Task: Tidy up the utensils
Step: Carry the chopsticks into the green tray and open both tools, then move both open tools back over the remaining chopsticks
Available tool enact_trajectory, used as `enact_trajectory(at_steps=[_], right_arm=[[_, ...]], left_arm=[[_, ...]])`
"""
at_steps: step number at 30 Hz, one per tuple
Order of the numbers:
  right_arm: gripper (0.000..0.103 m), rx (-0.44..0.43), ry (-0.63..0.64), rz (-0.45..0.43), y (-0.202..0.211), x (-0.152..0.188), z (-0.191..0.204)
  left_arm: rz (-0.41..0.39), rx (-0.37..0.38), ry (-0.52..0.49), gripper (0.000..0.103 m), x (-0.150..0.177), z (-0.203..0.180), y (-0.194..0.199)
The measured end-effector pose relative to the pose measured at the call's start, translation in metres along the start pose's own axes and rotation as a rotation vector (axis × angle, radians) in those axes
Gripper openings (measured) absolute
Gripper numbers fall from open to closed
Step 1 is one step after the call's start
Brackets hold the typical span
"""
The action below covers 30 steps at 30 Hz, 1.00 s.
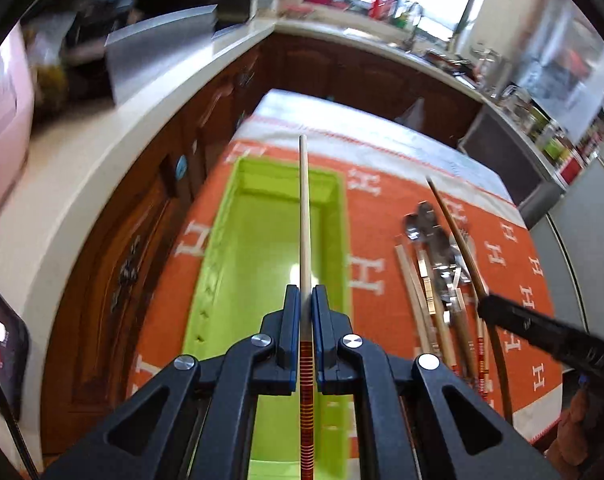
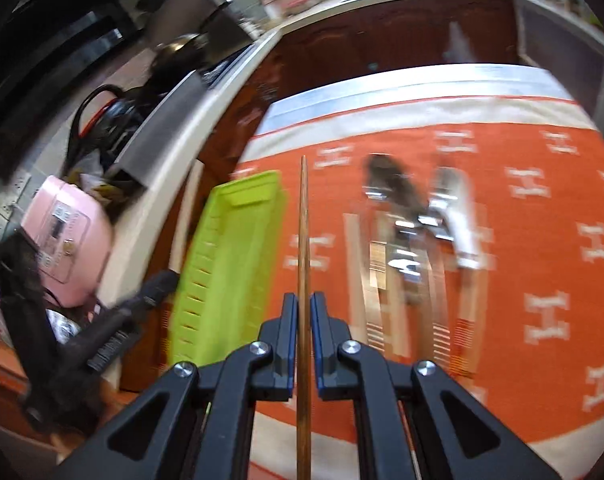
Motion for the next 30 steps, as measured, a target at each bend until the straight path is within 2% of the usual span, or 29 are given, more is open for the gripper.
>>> enact_trajectory(at_steps=[3,9,13,20,25,30], right_arm=[[0.006,-0.046,-0.049,0.053,-0.043,-0.009,0.021],[0.007,-0.005,-0.060,0.099,-0.098,-0.013,0.038],[0.008,-0.009,-0.100,0.140,-0.112,-0.014,0.032],[0.008,0.015,-0.053,0.112,-0.102,-0.016,0.033],[0.008,0.078,0.037,0.061,-0.078,-0.014,0.028],[0.008,0.138,0.125,0.025,-0.053,-0.002,0.019]], left_arm=[[0.054,0.008,0.032,0.003,0.007,0.018,-0.024],[0.087,0.011,0.029,0.004,0.010,0.023,-0.049],[0.082,0.001,0.033,0.004,0.011,0.023,-0.052],[0.089,-0.003,0.037,0.008,0.016,0.022,-0.052],[0.039,-0.013,0.023,0.030,0.018,0.013,-0.037],[0.006,-0.009,0.000,0.047,0.018,-0.001,-0.019]])
Point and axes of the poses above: each gripper's, at about its wrist camera, not at the fingertips, and y roughly against the way its jaws point, z to its left, x to its underside, the point moved 2 cm from there along -y, roughly the way its jaws point, and after that the axes turned 5 degrees about -x, right-handed, at the moved point
